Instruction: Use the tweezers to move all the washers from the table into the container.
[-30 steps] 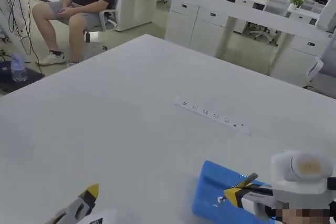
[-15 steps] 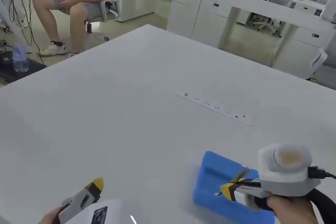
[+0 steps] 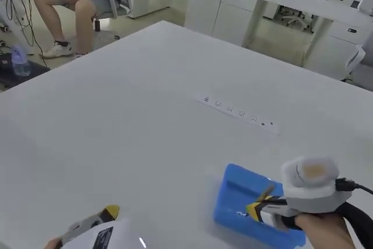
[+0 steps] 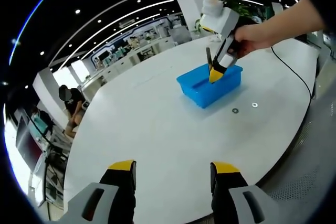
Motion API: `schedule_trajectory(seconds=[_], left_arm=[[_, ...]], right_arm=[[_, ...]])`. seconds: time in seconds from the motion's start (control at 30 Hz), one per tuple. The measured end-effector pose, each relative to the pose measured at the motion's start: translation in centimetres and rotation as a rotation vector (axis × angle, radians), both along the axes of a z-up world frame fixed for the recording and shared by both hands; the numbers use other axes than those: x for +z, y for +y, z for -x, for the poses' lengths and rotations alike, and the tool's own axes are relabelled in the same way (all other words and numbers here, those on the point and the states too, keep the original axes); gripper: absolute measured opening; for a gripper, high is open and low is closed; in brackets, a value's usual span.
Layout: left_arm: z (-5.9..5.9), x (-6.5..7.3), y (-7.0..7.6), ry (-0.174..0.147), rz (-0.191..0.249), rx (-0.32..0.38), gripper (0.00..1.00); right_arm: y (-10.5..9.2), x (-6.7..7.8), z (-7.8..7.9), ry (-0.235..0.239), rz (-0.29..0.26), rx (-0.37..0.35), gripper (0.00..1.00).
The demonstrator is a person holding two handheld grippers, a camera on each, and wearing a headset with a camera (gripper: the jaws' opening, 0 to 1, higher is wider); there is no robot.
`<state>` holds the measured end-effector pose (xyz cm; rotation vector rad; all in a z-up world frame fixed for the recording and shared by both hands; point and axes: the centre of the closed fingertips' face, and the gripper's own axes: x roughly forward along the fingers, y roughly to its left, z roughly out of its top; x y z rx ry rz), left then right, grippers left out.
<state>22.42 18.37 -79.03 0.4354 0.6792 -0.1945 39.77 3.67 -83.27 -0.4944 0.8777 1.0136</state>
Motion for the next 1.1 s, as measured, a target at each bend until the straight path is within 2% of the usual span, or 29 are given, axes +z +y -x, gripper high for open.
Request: schedule_trajectory(seconds=[0.07,0.17,0.23,0.37,0.43,0.5,0.6,0.67,0.7,0.77,0.8,0.83,0.87,0.93,1.0,1.1], left_arm=[[-0.3,0.3,-0.2,0.003,0.018,-0.011,0.53],[-0.6,0.4,-0.9,0.026,0.084,-0.03,0.52],[-0.9,1.1,-1.3,0.016,0.101,-0.042,0.49],[-1.5,2.5,-2.3,-0.01,0.127,-0.087,0.38],[-2.0,3.3,-3.3,-0.015,0.169,-0.12,0.31],[-2.8,4.4,-3.6,-0.048,0.171,-0.137,0.25],[-3.8,5.6,-3.9,-0.078,0.151,-0.172,0.14],[-4.5,6.5,-4.4,-0.096,0.168,-0.192,0.07],[-4.9,7.0,-4.7,-0.107,0.179,-0.207,0.04],[-5.6,7.7,-5.3,-0.122,0.166,-0.245,0.0],[-5.7,7.8,-5.7,-0.117,0.167,-0.267,0.0],[-5.5,7.7,-6.5,-0.095,0.18,-0.312,0.0],[-5.1,7.9,-7.6,-0.072,0.198,-0.395,0.0],[-5.3,9.0,-8.7,-0.092,0.241,-0.436,0.0],[-5.7,9.6,-9.4,-0.094,0.247,-0.44,0.0],[-5.9,10.4,-10.8,-0.104,0.26,-0.495,0.0]], right_arm=[[-0.3,-0.1,0.3,0.005,0.01,0.001,0.06],[-0.2,-0.2,0.3,0.02,0.002,-0.009,0.06],[-0.2,-0.2,0.5,0.039,-0.002,-0.016,0.06],[-0.2,-0.1,0.8,0.039,0.006,-0.003,0.06],[-0.2,-0.2,0.7,0.043,0.005,-0.002,0.06],[-0.4,0.0,0.7,0.039,0.002,0.003,0.06],[-0.4,1.6,0.8,0.013,-0.032,0.0,0.06],[-0.3,2.5,0.7,-0.004,-0.054,0.0,0.06],[-0.4,3.4,1.0,-0.013,-0.067,0.002,0.06],[-0.3,4.6,1.5,-0.034,-0.091,0.017,0.06],[-0.3,5.1,1.7,-0.048,-0.098,0.023,0.06],[-0.4,5.6,1.9,-0.057,-0.107,0.032,0.06],[-0.4,6.0,2.2,-0.062,-0.115,0.037,0.06],[-0.3,7.0,3.0,-0.075,-0.133,0.046,0.06],[-0.2,7.8,4.2,-0.077,-0.147,0.064,0.06],[0.0,8.3,5.5,-0.071,-0.158,0.089,0.06]])
